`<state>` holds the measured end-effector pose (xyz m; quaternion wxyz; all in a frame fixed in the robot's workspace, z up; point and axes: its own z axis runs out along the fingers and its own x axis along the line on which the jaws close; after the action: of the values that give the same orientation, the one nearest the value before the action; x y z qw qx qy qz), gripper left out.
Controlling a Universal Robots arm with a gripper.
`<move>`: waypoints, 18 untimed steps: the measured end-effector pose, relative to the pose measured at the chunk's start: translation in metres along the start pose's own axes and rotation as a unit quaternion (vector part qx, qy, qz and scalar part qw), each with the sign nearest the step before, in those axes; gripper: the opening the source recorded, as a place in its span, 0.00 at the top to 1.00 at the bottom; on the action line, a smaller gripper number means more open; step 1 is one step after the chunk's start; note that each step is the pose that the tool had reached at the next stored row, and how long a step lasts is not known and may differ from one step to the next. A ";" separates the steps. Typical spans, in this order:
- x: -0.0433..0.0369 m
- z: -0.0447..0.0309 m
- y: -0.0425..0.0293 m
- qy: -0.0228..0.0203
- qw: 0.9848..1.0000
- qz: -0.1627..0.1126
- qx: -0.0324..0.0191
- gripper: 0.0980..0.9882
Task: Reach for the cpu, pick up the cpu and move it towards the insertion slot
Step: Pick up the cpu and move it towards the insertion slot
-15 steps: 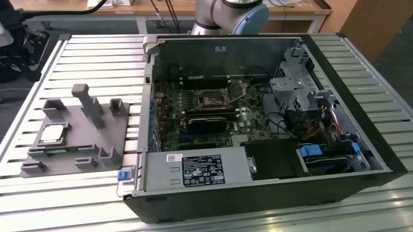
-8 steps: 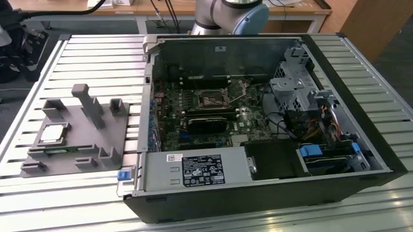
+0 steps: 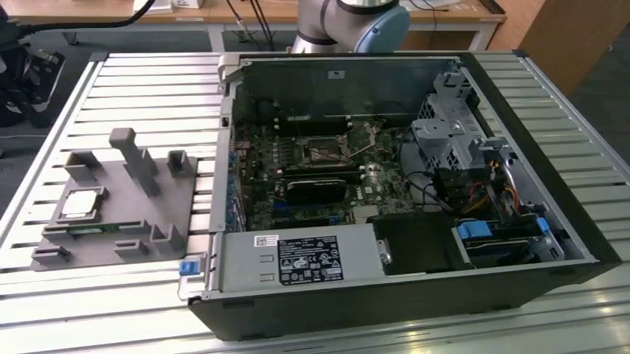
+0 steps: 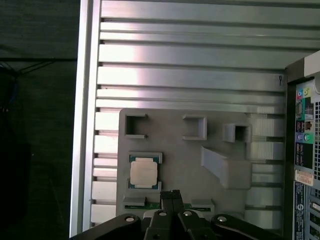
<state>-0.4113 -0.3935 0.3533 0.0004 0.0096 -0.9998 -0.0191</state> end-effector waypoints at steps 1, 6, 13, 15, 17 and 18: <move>0.0013 0.0006 -0.0001 0.000 1.000 0.000 0.000 0.99; 0.0037 0.0052 -0.0017 0.001 1.000 0.000 0.000 0.99; 0.0044 0.0118 -0.0043 0.001 1.000 0.000 0.000 0.99; 0.0044 0.0135 -0.0045 0.001 1.000 0.000 0.000 0.99; 0.0044 0.0152 -0.0048 0.001 1.000 -0.001 0.000 0.99; 0.0044 0.0161 -0.0050 0.001 1.000 -0.001 0.000 0.99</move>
<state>-0.4157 -0.3979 0.3370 0.0017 0.0102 -0.9998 -0.0192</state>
